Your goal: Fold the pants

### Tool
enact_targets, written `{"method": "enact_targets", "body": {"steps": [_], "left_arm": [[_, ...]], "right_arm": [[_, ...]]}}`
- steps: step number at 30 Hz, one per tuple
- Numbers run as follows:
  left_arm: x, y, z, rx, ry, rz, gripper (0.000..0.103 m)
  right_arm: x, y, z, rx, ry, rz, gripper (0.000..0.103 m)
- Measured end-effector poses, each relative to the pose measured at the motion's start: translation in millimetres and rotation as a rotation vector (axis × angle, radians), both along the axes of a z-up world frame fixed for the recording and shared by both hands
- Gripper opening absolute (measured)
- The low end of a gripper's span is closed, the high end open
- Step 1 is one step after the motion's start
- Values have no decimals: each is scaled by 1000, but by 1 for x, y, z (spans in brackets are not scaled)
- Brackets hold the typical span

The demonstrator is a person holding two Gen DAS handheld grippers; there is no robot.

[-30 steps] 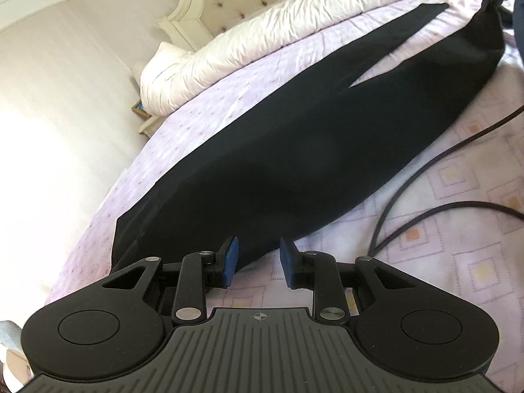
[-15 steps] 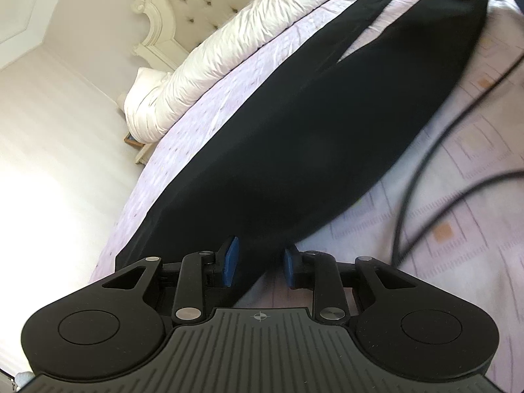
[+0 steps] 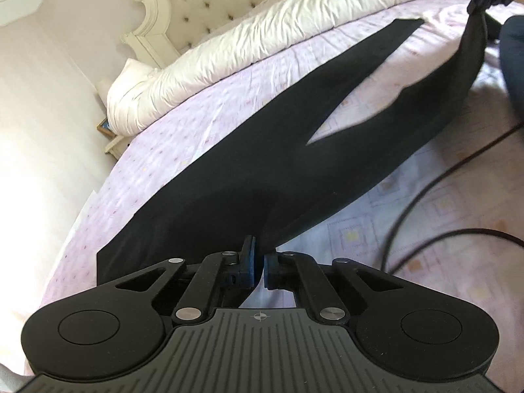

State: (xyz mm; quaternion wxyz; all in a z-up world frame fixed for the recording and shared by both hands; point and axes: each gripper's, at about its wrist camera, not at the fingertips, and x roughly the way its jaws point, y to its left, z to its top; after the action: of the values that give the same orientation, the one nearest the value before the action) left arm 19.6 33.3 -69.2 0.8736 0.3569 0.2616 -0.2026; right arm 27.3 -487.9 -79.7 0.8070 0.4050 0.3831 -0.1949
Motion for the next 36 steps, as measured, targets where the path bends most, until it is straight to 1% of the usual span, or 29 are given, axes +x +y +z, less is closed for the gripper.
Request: {"method": "enact_targets", "body": {"steps": [3,5,7,9,12,16,18,19,21,22,23,24,25,26,28,30,32,36], "left_arm": [[-8,6,6,-12,20,-8,5],[-17,7,9,-1,31,-25,5],[-18,8,11,18,47,-52,5],[-14,7,16,11,82,-62,5],[7,12,34,-46,136,-54,5],[58,16,63,-146,193,-25,5],[84,15,70,-183,217,-14,5],[97,14,71,-190,226,-8,5],[113,9,69,-173,237,9,5],[116,5,67,-162,227,9,5],[115,5,65,-156,220,10,5],[115,3,64,-151,216,13,5],[113,2,61,-147,211,17,5],[110,2,58,-148,207,21,5],[106,9,58,-165,207,36,5],[102,15,57,-183,221,50,5],[99,19,56,-190,226,54,5],[98,20,55,-189,227,58,5]], "right_arm": [[-13,-1,3,14,-2,3,10],[-22,-2,5,32,-3,-5,10],[-26,-2,7,40,-5,-19,10],[-30,-2,11,36,-6,-26,10],[-28,-2,20,21,-18,-26,10],[-5,-5,39,-35,-67,-20,10],[12,-7,47,-53,-93,-11,9],[23,-8,50,-64,-115,-7,8],[41,-10,54,-77,-128,15,7],[50,-11,54,-77,-122,36,8],[58,-11,54,-66,-117,67,12],[62,-13,53,-58,-102,82,13],[63,-13,52,-56,-76,94,16],[62,-13,49,-62,-40,110,28],[49,-17,37,-66,36,101,45],[26,-23,21,-49,108,54,45],[-1,-30,3,-12,165,-4,45],[-43,-35,-28,71,226,-84,46]]}}
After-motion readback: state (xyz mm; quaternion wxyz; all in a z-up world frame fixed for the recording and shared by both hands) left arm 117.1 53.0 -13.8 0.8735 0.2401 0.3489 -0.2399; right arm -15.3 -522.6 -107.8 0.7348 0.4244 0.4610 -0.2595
